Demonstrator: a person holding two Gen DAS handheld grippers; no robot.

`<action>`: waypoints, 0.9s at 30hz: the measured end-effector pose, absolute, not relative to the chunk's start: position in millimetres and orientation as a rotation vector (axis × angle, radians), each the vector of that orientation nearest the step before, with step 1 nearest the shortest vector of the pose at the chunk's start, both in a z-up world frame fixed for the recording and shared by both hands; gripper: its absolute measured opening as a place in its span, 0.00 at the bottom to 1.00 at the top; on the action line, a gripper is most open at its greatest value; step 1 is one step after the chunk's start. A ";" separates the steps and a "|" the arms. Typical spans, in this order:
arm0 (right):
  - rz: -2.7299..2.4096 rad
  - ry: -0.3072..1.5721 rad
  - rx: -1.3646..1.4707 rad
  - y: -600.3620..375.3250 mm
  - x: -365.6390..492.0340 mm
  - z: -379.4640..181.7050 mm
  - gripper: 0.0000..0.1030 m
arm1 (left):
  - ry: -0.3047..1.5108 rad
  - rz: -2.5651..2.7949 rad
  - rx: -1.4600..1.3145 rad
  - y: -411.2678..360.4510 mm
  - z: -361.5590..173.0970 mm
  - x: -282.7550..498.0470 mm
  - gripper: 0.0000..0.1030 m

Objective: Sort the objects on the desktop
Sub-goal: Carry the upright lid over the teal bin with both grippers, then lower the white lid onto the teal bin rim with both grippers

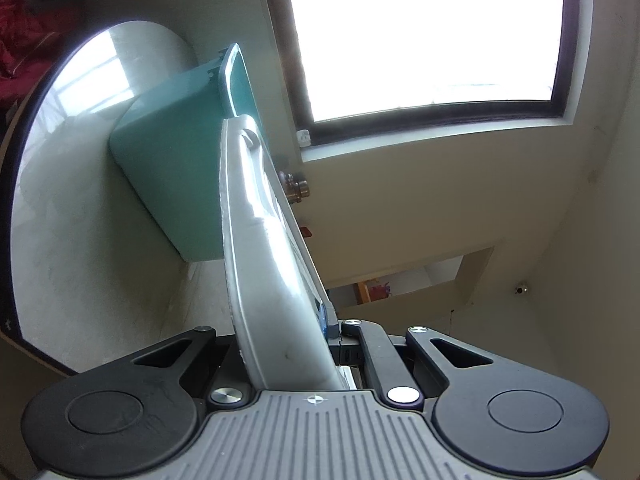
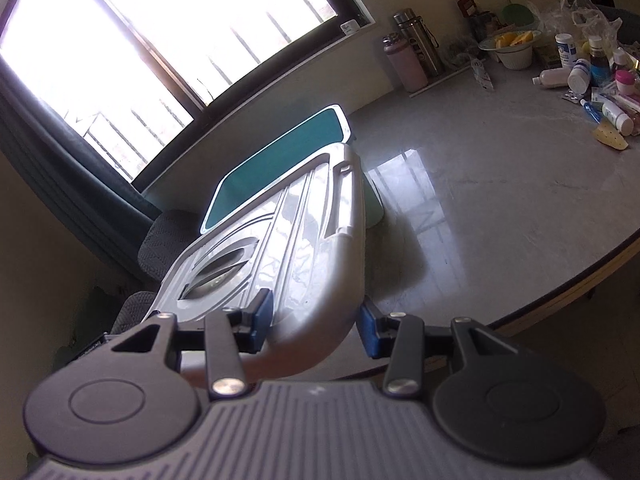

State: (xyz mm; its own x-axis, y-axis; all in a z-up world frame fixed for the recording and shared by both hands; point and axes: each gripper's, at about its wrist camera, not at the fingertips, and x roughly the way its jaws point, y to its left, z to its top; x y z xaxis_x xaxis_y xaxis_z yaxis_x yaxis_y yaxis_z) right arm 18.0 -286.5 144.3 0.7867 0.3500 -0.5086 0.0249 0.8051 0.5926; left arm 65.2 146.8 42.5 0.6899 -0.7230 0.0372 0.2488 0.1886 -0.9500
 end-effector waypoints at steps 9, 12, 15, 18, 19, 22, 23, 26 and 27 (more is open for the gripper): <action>0.208 0.646 0.613 -298.3 42.2 147.0 0.43 | 0.451 -0.698 -1.199 136.5 48.8 74.5 0.09; 0.223 0.639 0.610 -303.5 55.3 152.0 0.43 | 0.437 -0.687 -1.191 132.1 56.7 83.1 0.09; 0.240 0.634 0.612 -306.6 71.7 156.2 0.43 | 0.420 -0.673 -1.190 129.0 64.1 94.8 0.09; 0.260 0.626 0.611 -309.5 88.9 158.4 0.43 | 0.396 -0.659 -1.185 125.8 70.6 104.9 0.09; 0.267 0.624 0.610 -310.2 93.9 159.2 0.43 | 0.390 -0.656 -1.182 124.9 72.7 108.5 0.09; 0.286 0.622 0.607 -313.0 108.2 160.6 0.43 | 0.371 -0.645 -1.180 122.2 79.1 120.5 0.09; 0.292 0.623 0.606 -313.7 113.0 161.0 0.43 | 0.366 -0.641 -1.183 121.9 80.5 122.9 0.09; 0.306 0.630 0.607 -316.5 127.2 161.4 0.43 | 0.352 -0.625 -1.184 119.5 85.4 132.8 0.09; 0.310 0.632 0.608 -317.5 131.5 161.6 0.43 | 0.347 -0.622 -1.181 118.3 87.2 135.3 0.09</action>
